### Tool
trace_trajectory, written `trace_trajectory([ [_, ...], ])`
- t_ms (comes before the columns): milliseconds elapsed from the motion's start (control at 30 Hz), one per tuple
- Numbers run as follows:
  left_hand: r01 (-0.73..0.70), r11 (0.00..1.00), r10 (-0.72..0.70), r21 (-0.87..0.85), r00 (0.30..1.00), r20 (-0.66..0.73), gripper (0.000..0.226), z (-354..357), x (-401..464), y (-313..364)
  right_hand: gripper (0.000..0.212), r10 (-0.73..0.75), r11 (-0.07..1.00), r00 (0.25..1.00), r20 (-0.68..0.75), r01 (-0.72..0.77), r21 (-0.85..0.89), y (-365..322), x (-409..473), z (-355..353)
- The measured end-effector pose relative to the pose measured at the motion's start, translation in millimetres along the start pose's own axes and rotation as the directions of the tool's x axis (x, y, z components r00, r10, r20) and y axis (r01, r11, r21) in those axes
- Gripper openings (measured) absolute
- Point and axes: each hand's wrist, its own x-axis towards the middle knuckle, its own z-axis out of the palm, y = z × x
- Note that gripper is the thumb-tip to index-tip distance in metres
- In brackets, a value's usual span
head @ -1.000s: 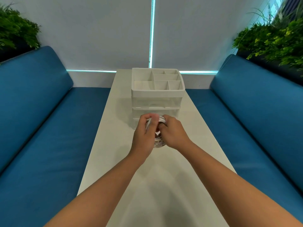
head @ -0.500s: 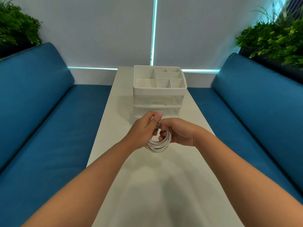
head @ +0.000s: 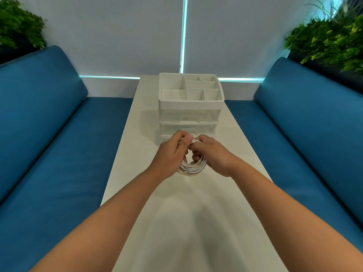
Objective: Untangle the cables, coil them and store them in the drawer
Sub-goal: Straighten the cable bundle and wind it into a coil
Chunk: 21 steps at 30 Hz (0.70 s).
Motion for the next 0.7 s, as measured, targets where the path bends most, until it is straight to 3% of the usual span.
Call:
trace_trajectory([
  [100, -0.011, 1.000, 0.011, 0.015, 0.999, -0.053, 0.027, 1.3, -0.4, -2.8, 0.021, -0.025, 0.998, 0.999, -0.046, 0.028, 0.060, 1.6, -1.1, 5.0],
  [233, 0.015, 1.000, -0.015, -0.004, 0.986, -0.164, 0.027, 6.8, -0.2, -6.3, 0.029, -0.214, 0.957, 0.926, -0.311, 0.134, -0.259, 17.2, 3.2, 22.3],
  [300, 0.032, 0.999, -0.034, -0.020, 0.986, -0.162, 0.027, 8.3, -1.3, -6.8, 0.030, -0.321, 0.914, 0.876, -0.361, 0.186, -0.361, 25.1, 4.0, 25.8],
  [500, 0.062, 0.998, -0.063, -0.025, 0.997, -0.050, 0.029, 5.3, -3.8, -7.6, 0.030, -0.380, 0.900, 0.837, -0.393, 0.238, -0.365, 35.2, 14.3, 20.6],
  [700, 0.098, 0.995, -0.098, -0.029, 0.995, 0.027, 0.027, 6.6, -2.7, -14.1, 0.024, -0.314, 0.930, 0.886, -0.340, 0.214, -0.300, 37.0, 22.1, 13.3],
])
